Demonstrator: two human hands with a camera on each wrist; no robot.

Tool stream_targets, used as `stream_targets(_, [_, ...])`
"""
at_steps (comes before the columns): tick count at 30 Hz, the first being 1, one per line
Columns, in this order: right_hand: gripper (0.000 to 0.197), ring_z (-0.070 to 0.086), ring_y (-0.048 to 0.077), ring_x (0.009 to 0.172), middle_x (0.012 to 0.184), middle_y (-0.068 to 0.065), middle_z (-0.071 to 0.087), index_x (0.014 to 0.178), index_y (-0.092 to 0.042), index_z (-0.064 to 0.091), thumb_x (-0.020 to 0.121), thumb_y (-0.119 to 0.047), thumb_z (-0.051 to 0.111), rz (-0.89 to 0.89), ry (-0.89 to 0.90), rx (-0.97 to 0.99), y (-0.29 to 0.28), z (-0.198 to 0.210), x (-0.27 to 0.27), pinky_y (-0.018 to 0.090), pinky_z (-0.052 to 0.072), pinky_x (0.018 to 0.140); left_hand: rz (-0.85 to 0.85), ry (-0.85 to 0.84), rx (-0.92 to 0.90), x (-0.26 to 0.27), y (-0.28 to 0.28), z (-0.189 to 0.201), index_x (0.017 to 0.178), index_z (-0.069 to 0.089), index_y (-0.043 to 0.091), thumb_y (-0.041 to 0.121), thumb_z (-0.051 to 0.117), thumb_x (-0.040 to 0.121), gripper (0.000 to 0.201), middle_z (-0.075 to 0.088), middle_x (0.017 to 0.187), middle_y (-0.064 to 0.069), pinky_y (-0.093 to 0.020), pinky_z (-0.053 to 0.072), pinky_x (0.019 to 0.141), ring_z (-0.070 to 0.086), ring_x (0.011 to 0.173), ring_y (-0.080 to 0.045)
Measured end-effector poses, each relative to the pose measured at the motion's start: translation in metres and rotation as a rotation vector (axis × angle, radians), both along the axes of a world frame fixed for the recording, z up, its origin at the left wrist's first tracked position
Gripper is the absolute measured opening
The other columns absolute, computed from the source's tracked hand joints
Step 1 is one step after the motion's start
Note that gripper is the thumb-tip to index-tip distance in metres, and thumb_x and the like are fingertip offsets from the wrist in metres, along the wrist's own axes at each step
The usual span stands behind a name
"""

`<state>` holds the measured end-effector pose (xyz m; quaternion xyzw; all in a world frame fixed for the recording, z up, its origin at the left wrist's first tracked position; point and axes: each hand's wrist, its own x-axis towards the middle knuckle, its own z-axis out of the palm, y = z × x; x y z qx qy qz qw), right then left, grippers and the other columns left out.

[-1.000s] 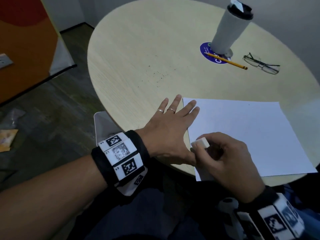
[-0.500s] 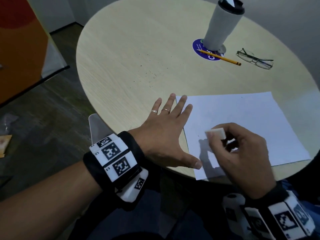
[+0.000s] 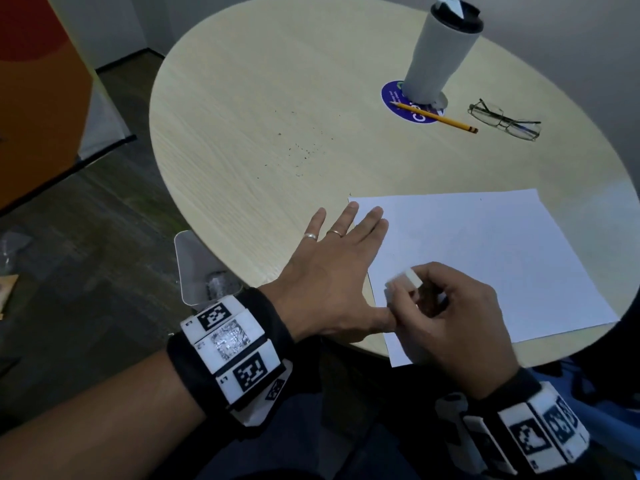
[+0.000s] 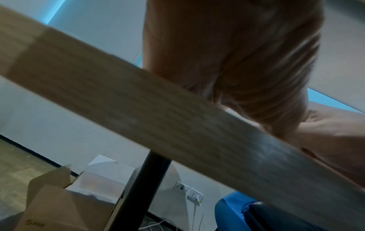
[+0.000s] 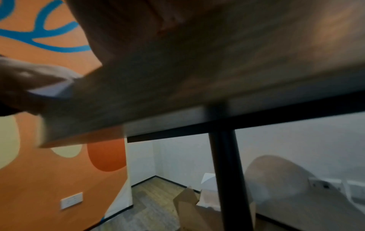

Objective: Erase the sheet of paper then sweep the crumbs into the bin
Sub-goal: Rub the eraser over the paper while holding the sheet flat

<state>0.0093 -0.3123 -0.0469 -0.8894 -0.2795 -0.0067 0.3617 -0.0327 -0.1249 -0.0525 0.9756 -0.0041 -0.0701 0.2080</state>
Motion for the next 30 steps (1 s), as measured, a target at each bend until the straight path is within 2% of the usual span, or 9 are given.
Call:
stream_targets(3, [0.034, 0.052, 0.014, 0.048, 0.054, -0.007, 0.058, 0.06, -0.022, 0.058, 0.084, -0.017, 0.081, -0.125, 0.042, -0.013, -0.013, 0.003, 0.015, 0.032, 0.049, 0.054, -0.016, 0.041, 0.011, 0.002, 0.001, 0.0, 0.168, -0.007, 0.021, 0.097, 0.05, 0.071, 0.135, -0.021, 0.173, 0.01, -0.052, -0.013, 0.128, -0.03, 0.156, -0.013])
stream_targets(5, [0.034, 0.05, 0.016, 0.047, 0.054, -0.006, 0.057, 0.059, -0.018, 0.056, 0.084, -0.019, 0.08, -0.204, 0.025, -0.03, -0.021, 0.008, 0.021, 0.034, 0.05, 0.054, -0.018, 0.052, 0.002, 0.003, 0.0, 0.001, 0.167, -0.007, 0.021, 0.097, 0.052, 0.071, 0.136, -0.022, 0.173, 0.01, -0.052, -0.014, 0.127, -0.031, 0.156, -0.014])
stream_targets(10, [0.022, 0.063, 0.015, 0.056, 0.06, -0.01, 0.065, 0.066, -0.022, 0.068, 0.083, -0.02, 0.082, -0.041, 0.005, -0.059, -0.002, 0.012, 0.0, 0.037, 0.053, 0.057, -0.028, 0.054, -0.001, 0.004, 0.001, 0.002, 0.167, -0.008, 0.019, 0.095, 0.047, 0.073, 0.133, -0.023, 0.173, 0.007, -0.054, -0.014, 0.127, -0.031, 0.156, -0.016])
stream_targets(13, [0.023, 0.063, 0.015, 0.057, 0.061, -0.01, 0.066, 0.065, -0.022, 0.067, 0.084, -0.026, 0.081, -0.136, 0.05, -0.087, -0.015, 0.008, 0.017, 0.041, 0.057, 0.062, -0.04, 0.069, 0.019, 0.005, 0.001, 0.003, 0.167, -0.008, 0.018, 0.096, 0.051, 0.072, 0.136, -0.023, 0.173, 0.006, -0.055, -0.014, 0.127, -0.03, 0.156, -0.018])
stream_targets(16, [0.026, 0.062, 0.018, 0.058, 0.058, -0.01, 0.062, 0.064, -0.026, 0.062, 0.084, -0.031, 0.079, -0.203, -0.045, -0.134, -0.025, 0.014, 0.028, 0.043, 0.057, 0.063, -0.038, 0.08, 0.021, 0.005, 0.001, 0.005, 0.167, -0.009, 0.018, 0.095, 0.053, 0.073, 0.136, -0.024, 0.172, 0.006, -0.055, -0.014, 0.127, -0.031, 0.156, -0.018])
stream_targets(20, [0.024, 0.063, 0.011, 0.059, 0.061, -0.013, 0.065, 0.067, -0.024, 0.065, 0.082, -0.031, 0.082, -0.078, -0.07, -0.168, -0.005, 0.01, 0.005, 0.037, 0.054, 0.059, -0.038, 0.074, 0.021, 0.004, 0.0, 0.005, 0.167, -0.01, 0.019, 0.094, 0.048, 0.074, 0.133, -0.025, 0.172, 0.006, -0.055, -0.014, 0.127, -0.032, 0.155, -0.018])
stream_targets(23, [0.027, 0.063, 0.013, 0.061, 0.061, -0.013, 0.065, 0.066, -0.026, 0.064, 0.083, -0.036, 0.082, -0.173, -0.017, -0.209, -0.015, 0.008, 0.02, 0.036, 0.053, 0.061, -0.043, 0.091, 0.032, 0.006, 0.0, 0.005, 0.167, -0.011, 0.019, 0.096, 0.05, 0.073, 0.136, -0.026, 0.172, 0.007, -0.055, -0.014, 0.127, -0.032, 0.155, -0.018])
stream_targets(25, [0.026, 0.062, 0.013, 0.062, 0.06, -0.014, 0.064, 0.068, -0.025, 0.065, 0.086, -0.034, 0.082, -0.214, -0.078, -0.231, -0.022, 0.012, 0.029, 0.035, 0.051, 0.06, -0.042, 0.093, 0.034, 0.006, 0.001, 0.005, 0.166, -0.013, 0.02, 0.097, 0.05, 0.072, 0.137, -0.027, 0.171, 0.008, -0.055, -0.016, 0.127, -0.033, 0.155, -0.019])
stream_targets(30, [0.023, 0.061, 0.004, 0.059, 0.061, -0.018, 0.064, 0.068, -0.027, 0.066, 0.085, -0.035, 0.08, -0.114, -0.099, -0.194, -0.008, 0.008, 0.01, 0.029, 0.05, 0.056, -0.042, 0.091, 0.032, 0.007, 0.001, 0.003, 0.166, -0.013, 0.021, 0.097, 0.051, 0.07, 0.138, -0.028, 0.171, 0.009, -0.056, -0.015, 0.127, -0.035, 0.154, -0.018])
